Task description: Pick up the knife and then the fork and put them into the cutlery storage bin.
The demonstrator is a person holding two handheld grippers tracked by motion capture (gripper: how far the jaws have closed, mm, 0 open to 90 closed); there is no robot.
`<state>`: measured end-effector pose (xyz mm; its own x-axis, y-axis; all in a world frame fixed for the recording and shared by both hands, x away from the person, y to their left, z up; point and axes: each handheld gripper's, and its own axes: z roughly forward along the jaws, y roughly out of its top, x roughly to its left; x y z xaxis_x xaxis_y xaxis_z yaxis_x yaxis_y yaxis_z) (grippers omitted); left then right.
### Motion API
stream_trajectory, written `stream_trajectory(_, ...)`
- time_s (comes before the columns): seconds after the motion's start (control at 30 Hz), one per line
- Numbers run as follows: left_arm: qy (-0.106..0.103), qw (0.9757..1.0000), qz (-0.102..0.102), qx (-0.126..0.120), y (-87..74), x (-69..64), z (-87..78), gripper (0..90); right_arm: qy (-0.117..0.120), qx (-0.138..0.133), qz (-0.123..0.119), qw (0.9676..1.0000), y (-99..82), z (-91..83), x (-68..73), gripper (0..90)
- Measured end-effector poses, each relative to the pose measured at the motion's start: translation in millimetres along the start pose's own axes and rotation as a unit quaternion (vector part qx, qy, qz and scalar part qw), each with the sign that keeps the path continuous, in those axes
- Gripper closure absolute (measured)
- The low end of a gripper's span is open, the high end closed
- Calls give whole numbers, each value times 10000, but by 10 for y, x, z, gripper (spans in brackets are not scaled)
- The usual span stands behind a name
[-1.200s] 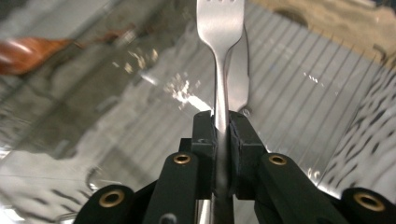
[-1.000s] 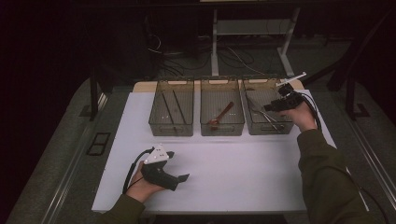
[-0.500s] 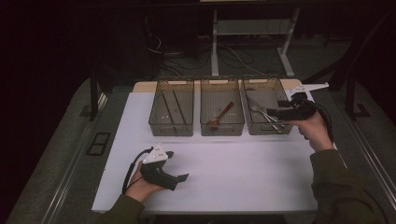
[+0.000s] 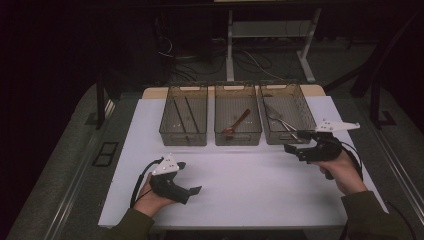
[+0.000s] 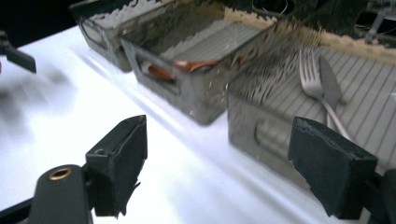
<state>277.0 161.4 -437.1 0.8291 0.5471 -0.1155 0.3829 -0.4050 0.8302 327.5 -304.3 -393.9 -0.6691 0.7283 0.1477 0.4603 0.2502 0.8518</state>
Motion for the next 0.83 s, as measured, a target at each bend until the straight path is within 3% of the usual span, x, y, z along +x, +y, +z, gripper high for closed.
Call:
stream_trajectory(0.33, -29, 10000, 21, 2, 11, 5, -9, 0, 44, 99, -145, 9998, -400, -93, 200, 171)
stream_trajectory(0.57, -25, 10000, -14, -17, 9, 6, -15, 0, 20, 98, -55, 9999, -626, -145, 255, 171)
stream_trajectory(0.77, -2, 10000, 4, -22, 11, 7, -20, 0, 29, 285, -222, 9993, -717, -160, 295, 154)
stream_trajectory(0.83, 35, 10000, -1, 84, 9, 13, -20, 0, 39, 279, -213, 9994, -719, -163, 298, 154)
